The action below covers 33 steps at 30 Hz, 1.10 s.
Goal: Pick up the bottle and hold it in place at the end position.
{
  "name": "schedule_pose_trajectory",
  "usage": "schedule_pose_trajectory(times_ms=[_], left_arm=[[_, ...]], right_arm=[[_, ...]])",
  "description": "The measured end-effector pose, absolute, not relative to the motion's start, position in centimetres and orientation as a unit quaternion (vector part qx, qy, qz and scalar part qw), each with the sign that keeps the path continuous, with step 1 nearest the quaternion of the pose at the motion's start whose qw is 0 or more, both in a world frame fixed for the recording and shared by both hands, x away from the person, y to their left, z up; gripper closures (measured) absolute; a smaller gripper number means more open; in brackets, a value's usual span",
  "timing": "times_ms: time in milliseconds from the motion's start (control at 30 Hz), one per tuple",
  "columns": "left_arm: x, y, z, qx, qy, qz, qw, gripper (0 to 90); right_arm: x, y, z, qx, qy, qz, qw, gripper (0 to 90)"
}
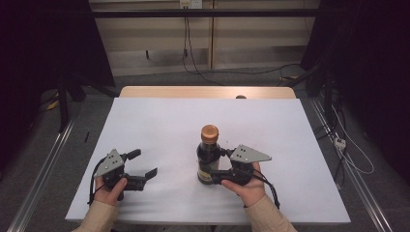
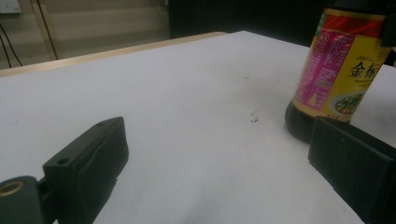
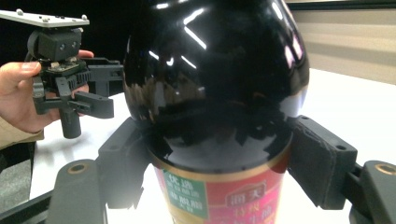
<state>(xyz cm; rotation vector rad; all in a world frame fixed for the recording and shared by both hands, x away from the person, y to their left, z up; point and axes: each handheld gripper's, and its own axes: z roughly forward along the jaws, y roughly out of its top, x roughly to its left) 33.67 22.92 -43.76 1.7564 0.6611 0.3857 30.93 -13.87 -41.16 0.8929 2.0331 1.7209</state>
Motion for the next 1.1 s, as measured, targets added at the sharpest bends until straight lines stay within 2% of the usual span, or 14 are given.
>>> schedule_pose_trajectory(times_ms=[1100], left_arm=[[33.4, 23.1, -43.6, 0.750, 0.276, 0.169, 0.577, 4.8]], right_arm=[[32.0, -13.4, -40.6, 0.272, 0.738, 0.592, 0.176, 31.0]])
